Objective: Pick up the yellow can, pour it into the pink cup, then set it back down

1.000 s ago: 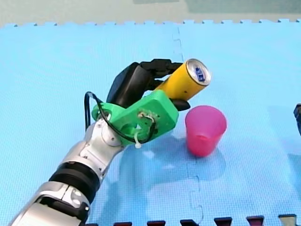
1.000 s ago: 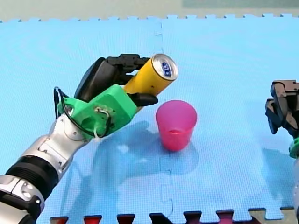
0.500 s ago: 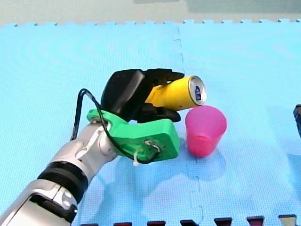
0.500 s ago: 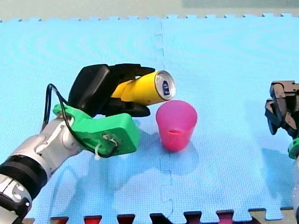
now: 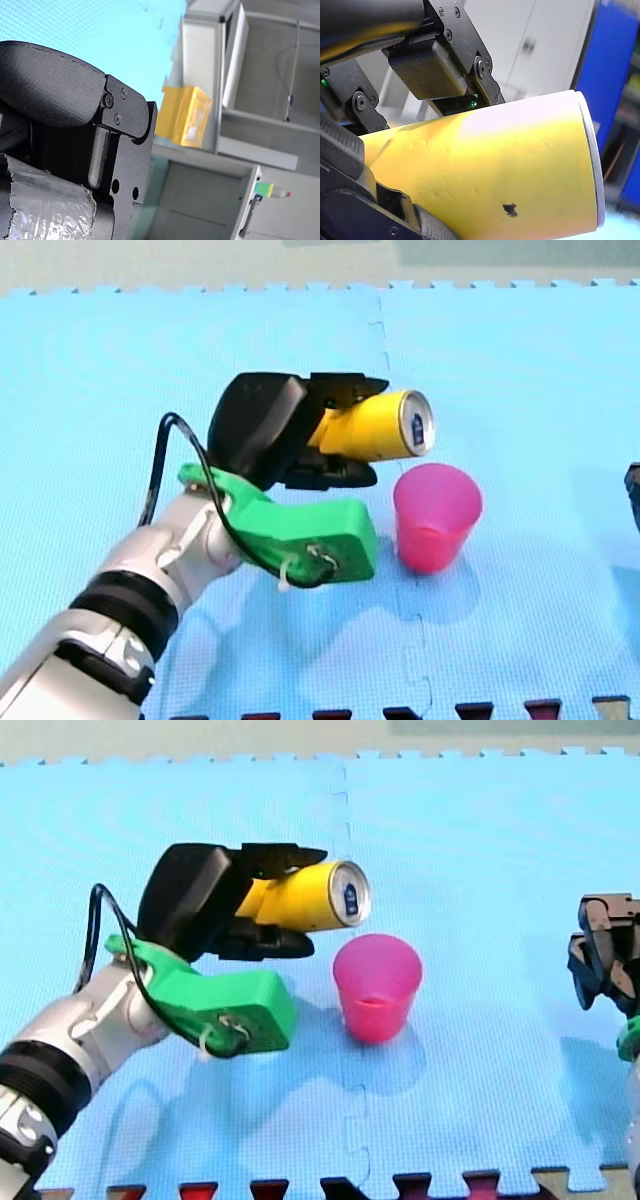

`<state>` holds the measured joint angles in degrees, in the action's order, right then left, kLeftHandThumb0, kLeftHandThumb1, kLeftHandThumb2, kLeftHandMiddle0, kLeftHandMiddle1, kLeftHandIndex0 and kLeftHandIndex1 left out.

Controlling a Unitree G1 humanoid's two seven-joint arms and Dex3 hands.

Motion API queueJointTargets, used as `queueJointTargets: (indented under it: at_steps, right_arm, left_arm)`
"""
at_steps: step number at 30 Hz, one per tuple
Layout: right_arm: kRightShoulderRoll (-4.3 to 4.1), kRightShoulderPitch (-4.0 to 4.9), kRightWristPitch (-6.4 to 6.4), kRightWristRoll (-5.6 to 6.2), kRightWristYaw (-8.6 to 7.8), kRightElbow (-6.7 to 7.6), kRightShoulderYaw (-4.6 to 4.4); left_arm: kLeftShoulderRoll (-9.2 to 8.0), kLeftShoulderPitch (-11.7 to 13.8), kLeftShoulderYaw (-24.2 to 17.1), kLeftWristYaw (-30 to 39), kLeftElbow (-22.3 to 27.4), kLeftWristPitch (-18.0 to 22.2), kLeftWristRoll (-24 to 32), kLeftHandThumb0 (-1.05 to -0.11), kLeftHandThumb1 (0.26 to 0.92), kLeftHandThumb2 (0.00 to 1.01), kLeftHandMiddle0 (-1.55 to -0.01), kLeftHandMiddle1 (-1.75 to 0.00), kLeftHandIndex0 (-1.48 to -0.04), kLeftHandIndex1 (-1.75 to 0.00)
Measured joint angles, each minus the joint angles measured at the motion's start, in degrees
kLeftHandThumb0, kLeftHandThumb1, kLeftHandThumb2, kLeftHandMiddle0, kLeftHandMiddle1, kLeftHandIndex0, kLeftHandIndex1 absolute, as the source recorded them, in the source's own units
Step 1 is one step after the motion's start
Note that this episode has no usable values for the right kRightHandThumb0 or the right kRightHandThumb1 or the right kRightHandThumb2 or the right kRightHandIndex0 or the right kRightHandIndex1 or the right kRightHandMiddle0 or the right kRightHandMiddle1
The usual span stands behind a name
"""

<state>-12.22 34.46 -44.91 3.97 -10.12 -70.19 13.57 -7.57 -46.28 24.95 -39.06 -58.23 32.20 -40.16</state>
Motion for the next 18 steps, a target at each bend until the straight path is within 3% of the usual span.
queueJointTargets:
  at_steps: [5,18]
  right_arm:
    - [-0.16,0.27,0.14,-0.05,0.13,-0.16,-0.01]
    - [-0.19,0.72,0.23,-0.25,0.3,-0.36,-0.1]
  left_arm:
    - [-1.02,-1.5,-1.2,-0.6,1.7,0.0,0.5,-0.371,0.783,0.0,-1.39,0.0,-1.22,0.0]
    - [-1.13,-1.9,-1.1,0.0,2.4,-2.5,-0.1,-0.37,0.774,0.0,-1.39,0.0,-1.23,0.0]
